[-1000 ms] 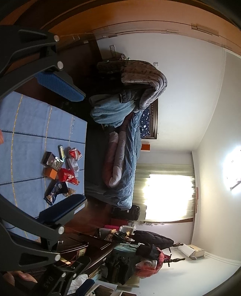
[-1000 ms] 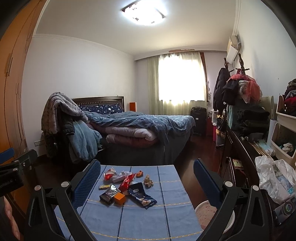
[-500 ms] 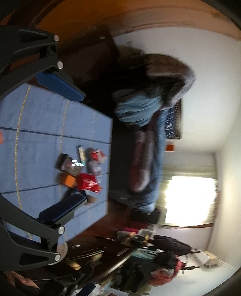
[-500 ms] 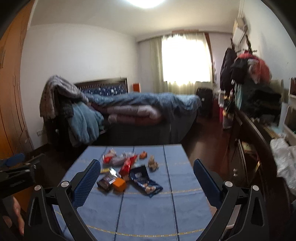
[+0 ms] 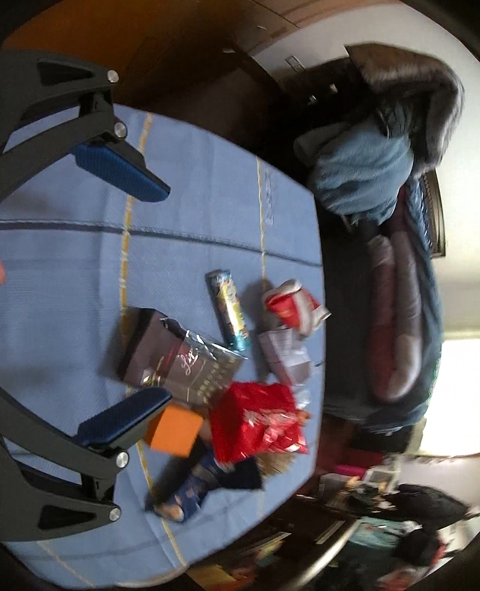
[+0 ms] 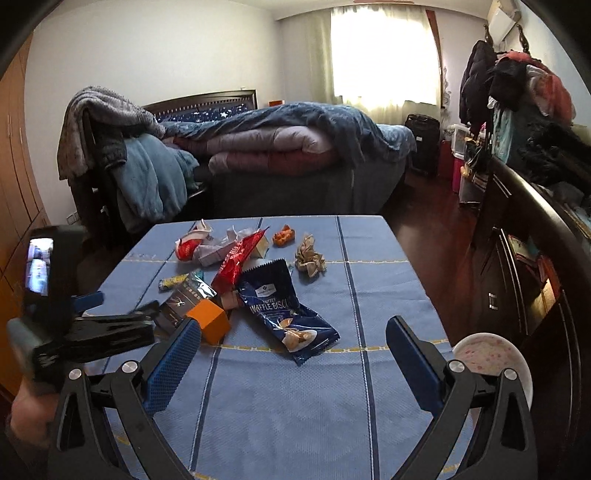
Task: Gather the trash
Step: 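Grasp the dark cigarette pack with the left tool while the right tool approaches the orange note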
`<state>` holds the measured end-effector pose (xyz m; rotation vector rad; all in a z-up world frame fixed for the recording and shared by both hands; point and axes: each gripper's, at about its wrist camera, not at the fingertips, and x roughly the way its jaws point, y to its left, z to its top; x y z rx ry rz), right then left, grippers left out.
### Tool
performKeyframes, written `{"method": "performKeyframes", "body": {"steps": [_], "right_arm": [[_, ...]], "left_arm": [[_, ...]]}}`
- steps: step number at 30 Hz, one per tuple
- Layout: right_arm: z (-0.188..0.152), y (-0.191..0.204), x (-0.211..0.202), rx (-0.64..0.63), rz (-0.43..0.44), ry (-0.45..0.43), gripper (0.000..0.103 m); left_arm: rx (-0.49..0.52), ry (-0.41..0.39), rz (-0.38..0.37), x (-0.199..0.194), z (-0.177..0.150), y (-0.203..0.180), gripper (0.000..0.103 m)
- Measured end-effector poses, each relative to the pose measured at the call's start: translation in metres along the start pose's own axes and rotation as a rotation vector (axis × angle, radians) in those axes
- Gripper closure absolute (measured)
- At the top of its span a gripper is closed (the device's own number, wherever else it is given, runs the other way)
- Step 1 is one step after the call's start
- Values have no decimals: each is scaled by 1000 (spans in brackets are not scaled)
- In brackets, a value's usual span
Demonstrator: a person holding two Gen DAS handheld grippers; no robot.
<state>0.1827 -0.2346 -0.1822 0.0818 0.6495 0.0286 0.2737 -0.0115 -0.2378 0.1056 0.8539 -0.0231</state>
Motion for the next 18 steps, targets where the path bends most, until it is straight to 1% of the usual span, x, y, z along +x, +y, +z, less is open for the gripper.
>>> {"method": "performKeyframes", "body": {"steps": [4, 6, 9, 11, 13, 18], "right_arm": [[1, -1, 9, -8, -5, 7, 3], [2, -3, 13, -4, -1, 14, 3], [4, -3, 18, -4, 0, 18, 3], [4, -1, 21, -8, 0, 22, 3], [5, 1, 23, -10, 3, 24, 3], [8, 6, 26, -24, -3, 21, 3]], "left_arm": [[58, 41, -2, 28, 0, -9, 3], [61, 31, -23, 32, 2, -10, 3], [62, 36, -64, 36, 6, -12, 3], [46, 39, -120, 36, 7, -13, 3], [50, 36, -151, 36, 7, -19, 3], [63, 42, -197, 42, 8, -31, 3]]}}
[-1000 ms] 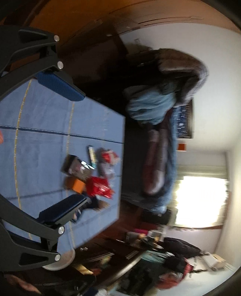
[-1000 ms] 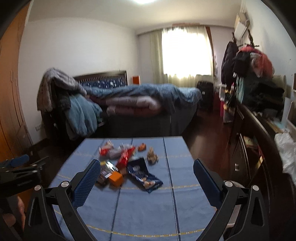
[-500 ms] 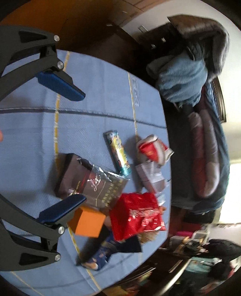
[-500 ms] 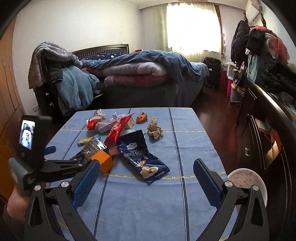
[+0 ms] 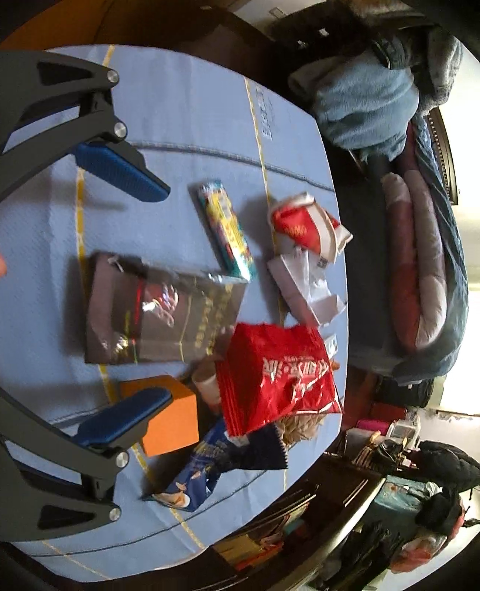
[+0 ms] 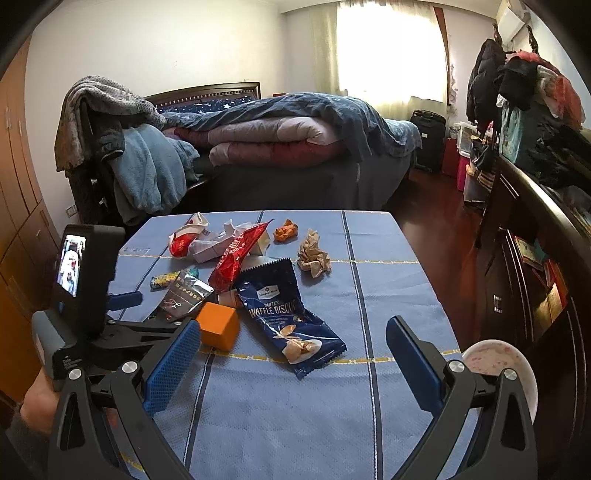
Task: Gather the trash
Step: 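Grasp the dark cigarette pack with the left tool while the right tool approaches the orange note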
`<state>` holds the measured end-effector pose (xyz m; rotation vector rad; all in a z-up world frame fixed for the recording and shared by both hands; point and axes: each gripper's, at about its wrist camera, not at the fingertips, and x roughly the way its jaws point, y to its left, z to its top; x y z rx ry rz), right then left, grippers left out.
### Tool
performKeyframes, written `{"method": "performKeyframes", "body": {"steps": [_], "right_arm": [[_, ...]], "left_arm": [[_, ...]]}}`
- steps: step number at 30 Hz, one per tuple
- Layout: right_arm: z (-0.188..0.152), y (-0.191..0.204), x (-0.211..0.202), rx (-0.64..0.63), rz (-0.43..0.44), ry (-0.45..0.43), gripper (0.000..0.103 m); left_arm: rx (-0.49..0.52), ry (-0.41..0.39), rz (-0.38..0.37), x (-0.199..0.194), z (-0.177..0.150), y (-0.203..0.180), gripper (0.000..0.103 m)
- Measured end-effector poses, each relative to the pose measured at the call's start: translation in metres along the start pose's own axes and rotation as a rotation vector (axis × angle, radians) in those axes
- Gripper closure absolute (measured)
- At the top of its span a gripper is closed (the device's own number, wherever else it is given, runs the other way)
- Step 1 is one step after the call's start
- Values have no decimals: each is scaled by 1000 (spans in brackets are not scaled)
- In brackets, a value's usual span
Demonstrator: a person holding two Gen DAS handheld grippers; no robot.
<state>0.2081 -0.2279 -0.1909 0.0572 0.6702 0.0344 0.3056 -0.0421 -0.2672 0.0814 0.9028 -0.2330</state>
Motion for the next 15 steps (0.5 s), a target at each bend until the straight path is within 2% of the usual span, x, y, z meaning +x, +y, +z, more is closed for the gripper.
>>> {"method": "performKeyframes", "body": {"steps": [7, 10, 11, 13, 15], "right_arm": [[2, -2, 10, 3, 5, 32, 3], [3, -3, 19, 6, 4, 52, 3], [4, -3, 22, 4, 2, 57, 3], [4, -2, 26, 1, 2, 62, 3], [4, -1, 29, 1, 10, 66, 3]], "left_arm": [[-54, -19, -95, 6, 2, 1, 3], [-47, -19, -71, 7, 1, -1, 5], [-47, -18, -65, 7, 1, -1, 12], [-60, -7, -87, 9, 1, 3, 16], [-69, 7, -103, 11, 2, 8, 27]]}}
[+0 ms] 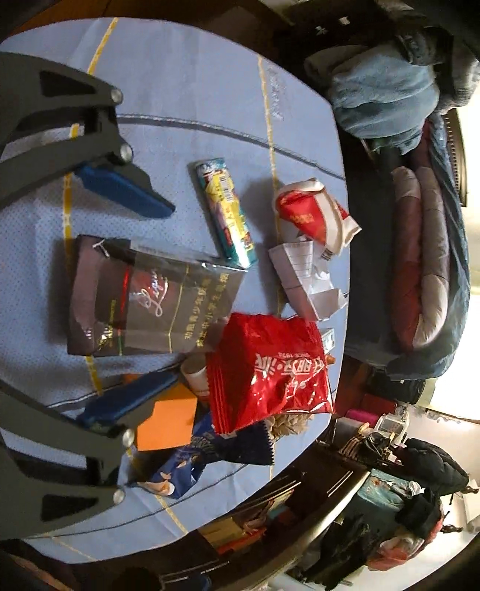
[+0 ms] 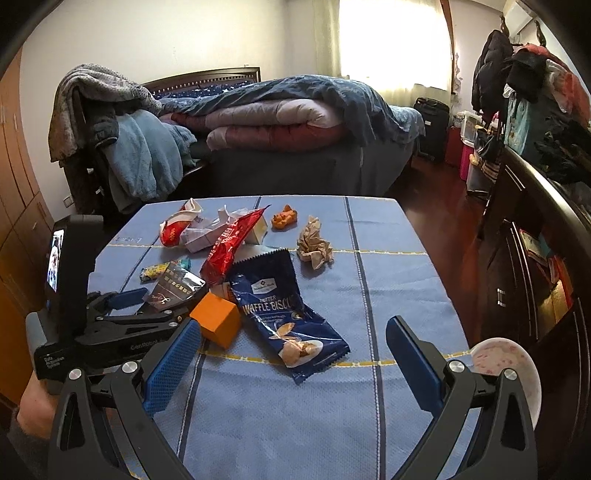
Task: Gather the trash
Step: 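Grasp the dark cigarette pack with the left tool while the right tool approaches the orange note, then grasp the orange sticky note with the right tool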
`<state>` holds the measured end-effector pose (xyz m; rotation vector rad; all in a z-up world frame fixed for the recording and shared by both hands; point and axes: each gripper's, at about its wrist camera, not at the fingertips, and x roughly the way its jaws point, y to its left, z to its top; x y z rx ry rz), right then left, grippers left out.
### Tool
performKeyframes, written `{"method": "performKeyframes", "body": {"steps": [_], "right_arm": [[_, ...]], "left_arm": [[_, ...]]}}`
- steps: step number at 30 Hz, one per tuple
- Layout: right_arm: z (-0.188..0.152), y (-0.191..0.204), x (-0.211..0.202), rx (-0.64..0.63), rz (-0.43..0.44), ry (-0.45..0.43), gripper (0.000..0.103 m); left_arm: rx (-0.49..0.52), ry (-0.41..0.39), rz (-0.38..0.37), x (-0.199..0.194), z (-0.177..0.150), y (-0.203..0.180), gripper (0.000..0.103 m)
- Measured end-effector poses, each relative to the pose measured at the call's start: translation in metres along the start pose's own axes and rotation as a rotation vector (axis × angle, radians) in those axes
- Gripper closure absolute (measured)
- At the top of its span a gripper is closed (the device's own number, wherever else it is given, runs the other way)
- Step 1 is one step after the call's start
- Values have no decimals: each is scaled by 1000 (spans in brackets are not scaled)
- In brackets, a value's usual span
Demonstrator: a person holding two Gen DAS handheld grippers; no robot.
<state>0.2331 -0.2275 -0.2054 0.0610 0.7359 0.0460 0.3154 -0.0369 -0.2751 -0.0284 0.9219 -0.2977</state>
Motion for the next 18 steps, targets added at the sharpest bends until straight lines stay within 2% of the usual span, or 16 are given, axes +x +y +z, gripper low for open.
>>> {"method": "performKeyframes", "body": {"steps": [2, 3, 8, 18], "right_arm": [[0, 1, 2, 1, 9, 6, 3], [0, 3, 4, -1, 12, 9, 3], [0, 12, 12, -14, 20, 20, 3], [-1, 63, 54, -92, 108, 102, 3]], "left_arm": [[22, 11, 35, 3, -2, -1, 42], [39, 12, 54, 3, -2, -3, 46], [17, 3, 18, -2, -1, 4, 48], [-131, -110, 124, -55, -12, 56, 48]]}}
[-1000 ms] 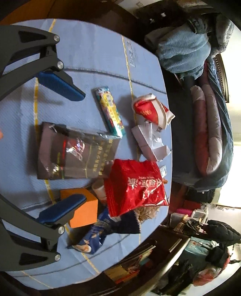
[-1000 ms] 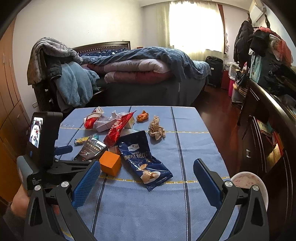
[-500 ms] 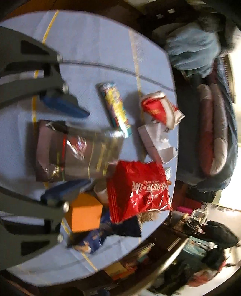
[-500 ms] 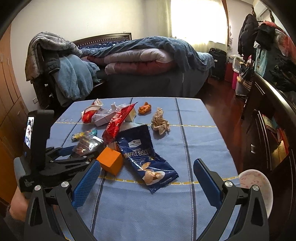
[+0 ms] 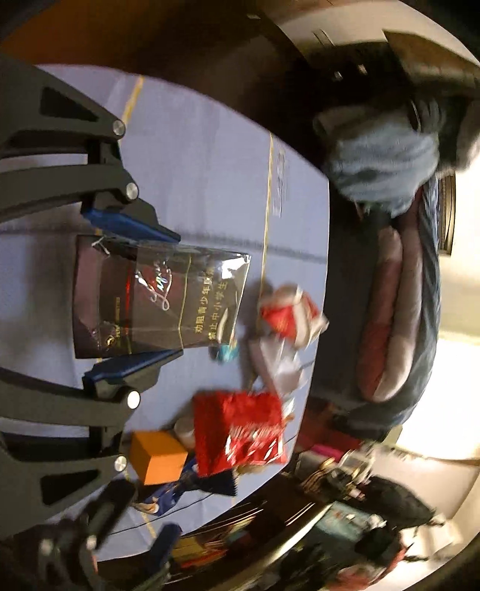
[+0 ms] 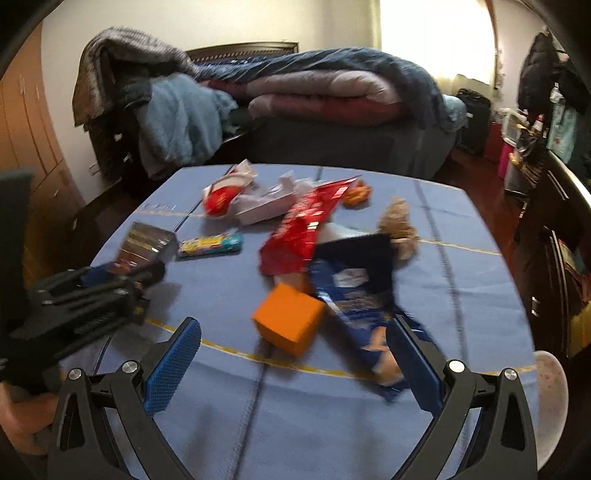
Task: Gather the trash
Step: 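Grasp the orange sticky note with the right tool, then carry both items to the white bin and open both tools over it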
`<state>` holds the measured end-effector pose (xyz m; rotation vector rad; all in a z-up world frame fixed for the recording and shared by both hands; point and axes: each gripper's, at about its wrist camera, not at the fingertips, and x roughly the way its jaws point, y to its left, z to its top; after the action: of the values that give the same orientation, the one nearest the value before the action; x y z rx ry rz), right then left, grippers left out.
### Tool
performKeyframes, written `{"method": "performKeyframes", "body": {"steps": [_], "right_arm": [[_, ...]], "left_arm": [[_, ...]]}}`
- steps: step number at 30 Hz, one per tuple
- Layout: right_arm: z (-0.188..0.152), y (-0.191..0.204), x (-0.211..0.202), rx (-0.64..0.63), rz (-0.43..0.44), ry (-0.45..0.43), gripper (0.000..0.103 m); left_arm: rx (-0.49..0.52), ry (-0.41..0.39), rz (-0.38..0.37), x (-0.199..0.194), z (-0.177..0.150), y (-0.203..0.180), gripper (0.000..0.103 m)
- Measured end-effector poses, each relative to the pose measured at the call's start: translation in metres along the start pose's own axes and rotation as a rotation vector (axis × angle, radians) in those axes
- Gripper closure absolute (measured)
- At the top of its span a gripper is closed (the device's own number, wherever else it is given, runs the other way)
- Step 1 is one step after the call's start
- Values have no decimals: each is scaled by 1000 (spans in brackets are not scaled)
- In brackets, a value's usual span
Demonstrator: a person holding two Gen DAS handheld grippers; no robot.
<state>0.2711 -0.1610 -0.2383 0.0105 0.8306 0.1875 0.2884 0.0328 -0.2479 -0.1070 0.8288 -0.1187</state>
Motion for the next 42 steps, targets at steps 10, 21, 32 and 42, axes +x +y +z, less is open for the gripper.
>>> {"method": "performKeyframes", "body": {"steps": [10, 21, 32, 42], "right_arm": [[3, 14, 50, -6, -104, 100, 23], [3, 10, 23, 11, -40, 52, 57], [-17, -25, -57, 58, -43, -38, 57], [-69, -147, -130, 255, -297, -84, 57]], "left_arm": [[-16, -24, 34, -12, -3, 23, 47], [-10, -30, 13, -22, -7, 16, 47], [103, -64, -91, -57, -17, -53, 47], [325, -70, -338, -68, -28, -205, 47]]}}
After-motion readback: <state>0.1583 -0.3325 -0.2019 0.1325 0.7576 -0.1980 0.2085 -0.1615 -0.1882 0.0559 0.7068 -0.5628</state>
